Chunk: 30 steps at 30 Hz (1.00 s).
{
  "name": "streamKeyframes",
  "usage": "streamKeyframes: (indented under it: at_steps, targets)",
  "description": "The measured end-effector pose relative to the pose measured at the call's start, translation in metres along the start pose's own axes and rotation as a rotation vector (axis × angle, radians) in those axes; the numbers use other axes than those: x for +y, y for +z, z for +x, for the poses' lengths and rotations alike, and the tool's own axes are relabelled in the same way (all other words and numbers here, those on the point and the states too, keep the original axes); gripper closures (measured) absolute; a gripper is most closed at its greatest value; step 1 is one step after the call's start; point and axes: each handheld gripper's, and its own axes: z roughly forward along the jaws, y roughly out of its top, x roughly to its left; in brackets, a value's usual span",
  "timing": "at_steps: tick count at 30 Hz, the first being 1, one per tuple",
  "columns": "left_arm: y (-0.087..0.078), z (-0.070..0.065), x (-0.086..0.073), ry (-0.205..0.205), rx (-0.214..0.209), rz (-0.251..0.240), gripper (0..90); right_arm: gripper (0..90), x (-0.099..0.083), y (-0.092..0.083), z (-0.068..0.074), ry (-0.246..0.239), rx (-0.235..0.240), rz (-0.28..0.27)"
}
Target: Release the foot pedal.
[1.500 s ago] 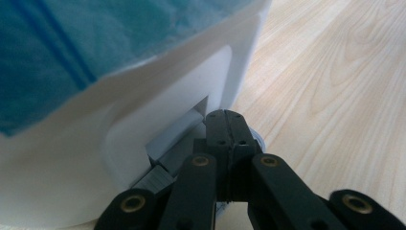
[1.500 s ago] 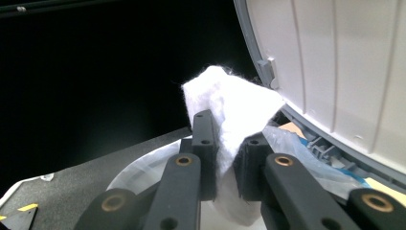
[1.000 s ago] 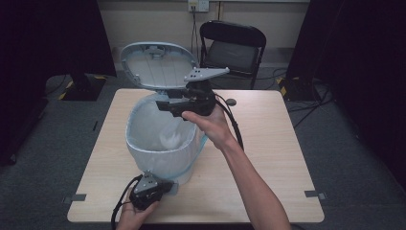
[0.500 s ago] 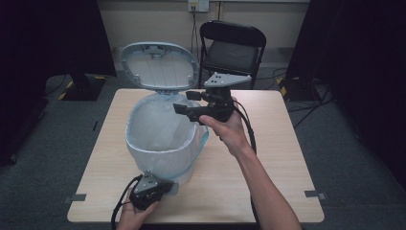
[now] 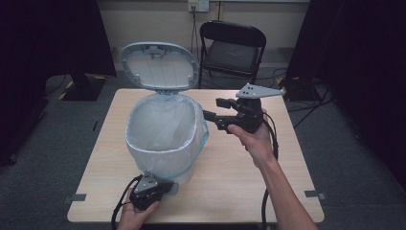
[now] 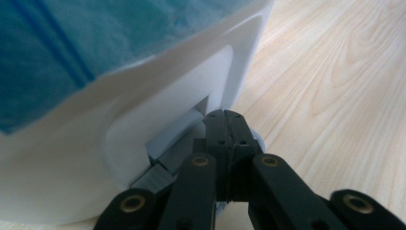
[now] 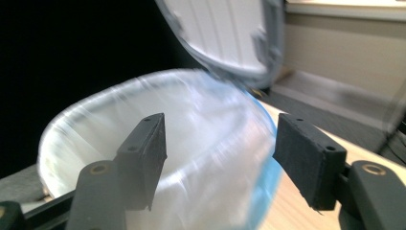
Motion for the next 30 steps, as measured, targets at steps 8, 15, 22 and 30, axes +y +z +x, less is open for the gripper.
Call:
streamKeyframes:
  at_steps: [8, 15, 22, 30]
  targets:
    - [0.0, 0.0, 0.0, 0.0, -0.003, 0.003, 90.0, 34.2, -0.022, -0.024, -0.007, 0.021, -0.059, 0.01]
    - [-0.001, 0.0, 0.0, -0.009, -0.004, 0.007, 89.8, 32.6, -0.053, -0.034, -0.017, 0.066, -0.103, 0.028]
    - [-0.001, 0.0, 0.001, -0.014, -0.011, 0.011, 89.8, 31.6, -0.097, -0.037, -0.027, 0.127, -0.152, 0.079]
    - [-0.001, -0.002, 0.003, -0.009, -0.003, 0.025, 88.0, 28.3, -0.141, -0.037, -0.034, 0.166, -0.218, 0.162]
